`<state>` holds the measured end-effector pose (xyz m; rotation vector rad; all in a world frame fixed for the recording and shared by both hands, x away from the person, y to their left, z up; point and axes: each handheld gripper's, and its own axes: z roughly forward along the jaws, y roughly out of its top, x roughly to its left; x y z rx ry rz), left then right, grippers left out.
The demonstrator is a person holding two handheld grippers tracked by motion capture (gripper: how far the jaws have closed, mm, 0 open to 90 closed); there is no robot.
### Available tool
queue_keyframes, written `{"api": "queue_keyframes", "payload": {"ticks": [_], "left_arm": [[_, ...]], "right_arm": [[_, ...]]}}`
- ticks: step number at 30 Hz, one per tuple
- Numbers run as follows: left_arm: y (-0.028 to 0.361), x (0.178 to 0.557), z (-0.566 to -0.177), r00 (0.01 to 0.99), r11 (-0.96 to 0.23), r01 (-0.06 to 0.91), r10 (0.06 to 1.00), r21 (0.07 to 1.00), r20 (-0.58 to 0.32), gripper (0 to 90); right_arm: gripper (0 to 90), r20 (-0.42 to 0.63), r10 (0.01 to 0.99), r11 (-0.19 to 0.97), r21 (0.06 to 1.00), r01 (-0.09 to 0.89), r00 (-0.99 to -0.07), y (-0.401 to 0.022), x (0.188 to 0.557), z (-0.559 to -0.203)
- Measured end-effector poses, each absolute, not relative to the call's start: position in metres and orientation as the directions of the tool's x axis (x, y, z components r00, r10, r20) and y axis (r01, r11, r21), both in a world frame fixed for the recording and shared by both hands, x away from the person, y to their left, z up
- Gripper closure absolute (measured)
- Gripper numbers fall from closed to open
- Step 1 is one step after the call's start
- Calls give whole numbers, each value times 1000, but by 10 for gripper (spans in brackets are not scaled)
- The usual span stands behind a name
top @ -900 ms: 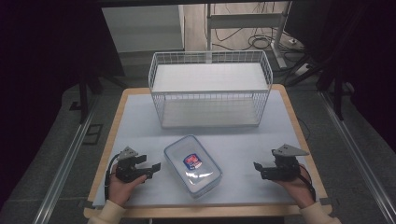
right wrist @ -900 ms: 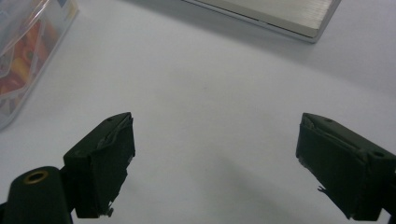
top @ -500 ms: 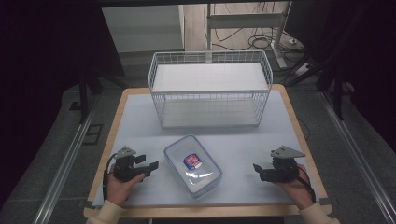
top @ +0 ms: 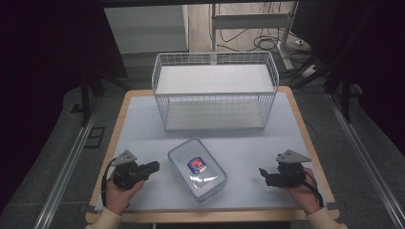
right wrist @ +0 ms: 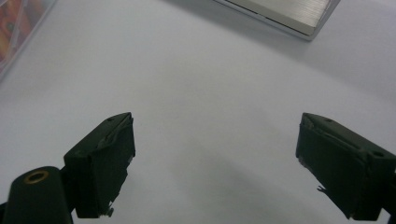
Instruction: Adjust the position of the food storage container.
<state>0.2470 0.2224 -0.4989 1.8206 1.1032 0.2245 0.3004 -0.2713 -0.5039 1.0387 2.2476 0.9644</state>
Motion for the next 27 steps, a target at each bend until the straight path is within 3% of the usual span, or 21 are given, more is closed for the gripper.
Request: {"api": "queue_keyframes", "payload": {"ticks": [5,27], "left_arm": [[204,233,-500,646,-223,585,710,780,-281,892],[147,211,-515,793,-417,529,554,739,-255,894]], "right_arm": [[120,-135,790,473,756,453,-598,-270,300,-505],[121,-146,789,479,754,449,-597,-269,299,-505]]}}
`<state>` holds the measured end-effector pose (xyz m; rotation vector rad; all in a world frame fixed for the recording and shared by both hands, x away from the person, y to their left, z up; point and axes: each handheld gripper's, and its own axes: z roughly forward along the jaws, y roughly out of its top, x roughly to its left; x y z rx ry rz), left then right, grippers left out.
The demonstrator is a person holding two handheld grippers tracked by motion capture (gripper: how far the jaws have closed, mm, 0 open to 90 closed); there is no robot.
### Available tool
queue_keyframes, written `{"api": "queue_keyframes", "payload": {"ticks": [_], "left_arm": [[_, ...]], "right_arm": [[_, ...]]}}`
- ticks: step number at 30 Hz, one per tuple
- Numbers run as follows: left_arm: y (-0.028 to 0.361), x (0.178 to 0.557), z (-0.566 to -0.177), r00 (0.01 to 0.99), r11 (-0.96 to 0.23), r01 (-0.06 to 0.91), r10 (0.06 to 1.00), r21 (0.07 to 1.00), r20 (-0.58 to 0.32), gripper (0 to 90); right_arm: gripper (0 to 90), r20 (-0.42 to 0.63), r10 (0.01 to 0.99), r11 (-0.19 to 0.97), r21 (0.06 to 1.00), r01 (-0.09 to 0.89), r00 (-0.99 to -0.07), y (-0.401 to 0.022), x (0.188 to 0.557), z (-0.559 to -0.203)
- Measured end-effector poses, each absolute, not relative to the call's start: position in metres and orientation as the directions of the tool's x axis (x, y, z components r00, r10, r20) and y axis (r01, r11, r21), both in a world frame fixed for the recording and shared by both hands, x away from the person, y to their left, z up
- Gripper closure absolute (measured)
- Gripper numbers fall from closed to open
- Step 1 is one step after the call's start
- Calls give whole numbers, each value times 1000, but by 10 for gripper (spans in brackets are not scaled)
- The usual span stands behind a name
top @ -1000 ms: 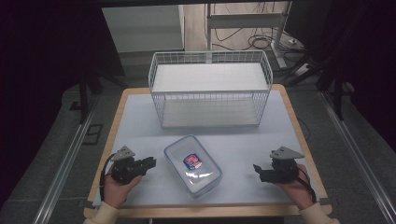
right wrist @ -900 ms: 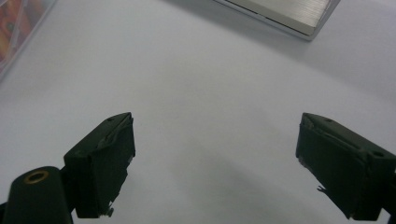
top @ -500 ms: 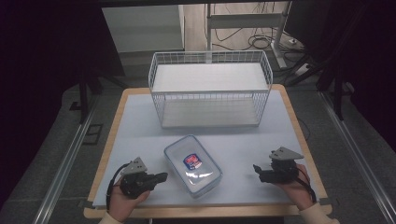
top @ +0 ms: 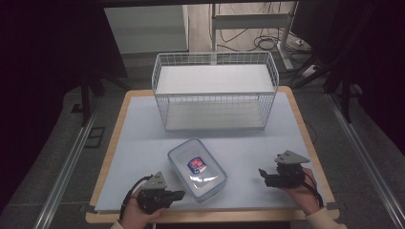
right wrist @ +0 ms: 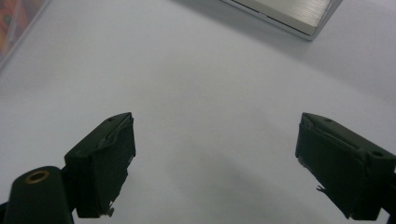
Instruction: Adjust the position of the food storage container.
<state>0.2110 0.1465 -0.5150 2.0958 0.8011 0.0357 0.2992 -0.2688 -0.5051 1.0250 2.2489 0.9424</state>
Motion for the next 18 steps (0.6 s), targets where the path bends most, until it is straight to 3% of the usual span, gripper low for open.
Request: {"api": "queue_keyframes", "payload": {"ticks": [18], "left_arm": [[124,221,-518,815,-460,526,512,716,-270,895]], "right_arm": [[121,-150,790,484,748,454,-595,-269,300,-506]]}}
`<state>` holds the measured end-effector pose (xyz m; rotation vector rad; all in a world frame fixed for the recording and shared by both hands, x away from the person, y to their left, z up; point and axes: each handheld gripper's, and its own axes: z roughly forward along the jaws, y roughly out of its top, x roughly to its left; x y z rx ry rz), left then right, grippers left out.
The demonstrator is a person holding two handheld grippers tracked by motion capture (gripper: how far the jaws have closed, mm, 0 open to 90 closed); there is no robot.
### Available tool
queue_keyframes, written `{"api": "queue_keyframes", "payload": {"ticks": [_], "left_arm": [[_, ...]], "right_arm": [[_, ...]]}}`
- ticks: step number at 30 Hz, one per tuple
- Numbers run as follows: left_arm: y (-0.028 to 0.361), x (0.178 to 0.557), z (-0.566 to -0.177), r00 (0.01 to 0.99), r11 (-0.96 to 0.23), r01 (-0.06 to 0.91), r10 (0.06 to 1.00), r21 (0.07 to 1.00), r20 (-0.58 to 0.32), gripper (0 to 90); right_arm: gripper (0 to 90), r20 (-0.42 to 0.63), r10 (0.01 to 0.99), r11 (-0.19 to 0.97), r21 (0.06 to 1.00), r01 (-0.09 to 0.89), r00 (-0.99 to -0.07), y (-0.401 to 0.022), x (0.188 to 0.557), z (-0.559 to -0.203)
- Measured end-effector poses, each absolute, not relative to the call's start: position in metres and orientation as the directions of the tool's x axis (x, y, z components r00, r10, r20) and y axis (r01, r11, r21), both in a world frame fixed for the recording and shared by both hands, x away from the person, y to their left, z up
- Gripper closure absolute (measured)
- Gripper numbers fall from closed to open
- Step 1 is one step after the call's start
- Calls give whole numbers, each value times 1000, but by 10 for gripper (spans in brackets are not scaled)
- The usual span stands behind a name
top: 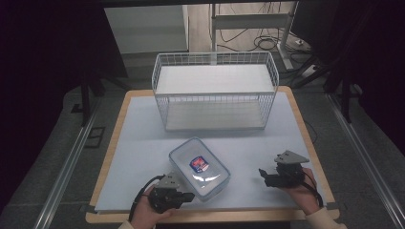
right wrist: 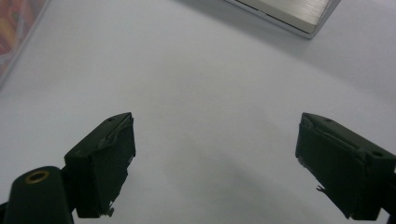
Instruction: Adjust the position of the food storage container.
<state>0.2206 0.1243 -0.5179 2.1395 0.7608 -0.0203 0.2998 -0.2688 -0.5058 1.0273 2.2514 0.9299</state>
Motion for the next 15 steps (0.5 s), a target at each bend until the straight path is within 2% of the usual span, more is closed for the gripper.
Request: {"api": "queue_keyframes", "payload": {"ticks": [15], "left_arm": [[88,234,-520,830,-486,516,487,705,-272,895]], "right_arm": [[121,-153,785,492,742,455,-600,-268,300,-507]]}}
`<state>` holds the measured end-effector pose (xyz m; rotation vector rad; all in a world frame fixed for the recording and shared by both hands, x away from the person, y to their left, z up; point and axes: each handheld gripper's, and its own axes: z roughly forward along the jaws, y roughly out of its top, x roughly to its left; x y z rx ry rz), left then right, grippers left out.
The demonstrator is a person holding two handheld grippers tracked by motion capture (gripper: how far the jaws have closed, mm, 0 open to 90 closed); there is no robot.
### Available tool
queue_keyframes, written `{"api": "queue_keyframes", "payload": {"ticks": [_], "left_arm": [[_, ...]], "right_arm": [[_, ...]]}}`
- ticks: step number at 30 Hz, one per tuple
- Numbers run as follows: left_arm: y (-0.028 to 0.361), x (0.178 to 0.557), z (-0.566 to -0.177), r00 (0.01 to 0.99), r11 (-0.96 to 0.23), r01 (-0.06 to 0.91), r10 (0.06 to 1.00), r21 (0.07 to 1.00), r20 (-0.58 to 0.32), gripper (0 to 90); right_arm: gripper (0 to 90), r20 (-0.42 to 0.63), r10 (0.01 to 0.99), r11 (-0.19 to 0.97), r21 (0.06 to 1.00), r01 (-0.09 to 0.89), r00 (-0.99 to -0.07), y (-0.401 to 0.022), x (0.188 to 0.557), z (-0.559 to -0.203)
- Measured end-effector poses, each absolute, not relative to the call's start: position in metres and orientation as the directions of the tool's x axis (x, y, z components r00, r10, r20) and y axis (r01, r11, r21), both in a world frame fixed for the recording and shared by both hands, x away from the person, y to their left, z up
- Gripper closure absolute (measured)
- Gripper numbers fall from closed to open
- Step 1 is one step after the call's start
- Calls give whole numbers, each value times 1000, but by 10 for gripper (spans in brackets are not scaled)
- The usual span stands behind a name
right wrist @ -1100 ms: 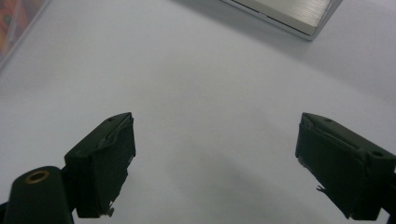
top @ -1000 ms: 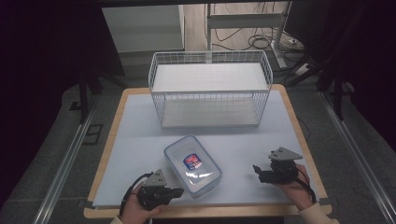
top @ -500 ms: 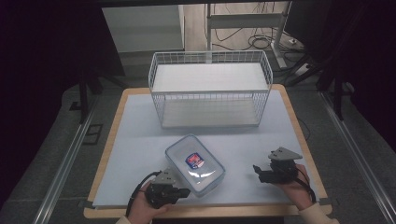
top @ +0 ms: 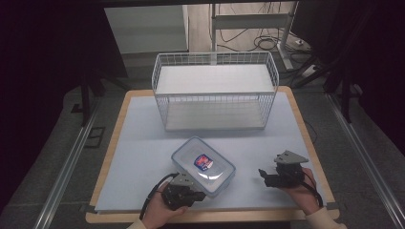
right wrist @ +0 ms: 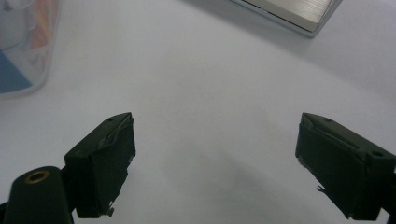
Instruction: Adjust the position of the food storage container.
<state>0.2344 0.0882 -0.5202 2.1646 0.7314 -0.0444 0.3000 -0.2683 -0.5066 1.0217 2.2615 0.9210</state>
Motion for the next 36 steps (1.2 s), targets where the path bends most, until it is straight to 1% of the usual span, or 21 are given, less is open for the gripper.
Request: {"api": "queue_keyframes", "payload": {"ticks": [8,12,19,24,36], "left_arm": [[64,246,-519,830,-485,517,486,705,-273,895],[52,253,-519,833,-491,508,487,707,-260,895],[27,267,-516,820,-466,517,510,718,-260,895],[17,275,-515,808,-440,529,523,726,-272,895],[-3,291,-521,785,-430,543,565,721,-255,895]], "right_arm": [[121,-155,784,495,741,454,-601,-268,300,-507],[121,-154,784,493,742,454,-601,-268,300,-507],[121,-153,785,495,737,459,-600,-268,301,-508],[121,-154,786,497,734,463,-599,-268,301,-508],[123,-157,785,500,731,464,-599,-268,301,-508]]}}
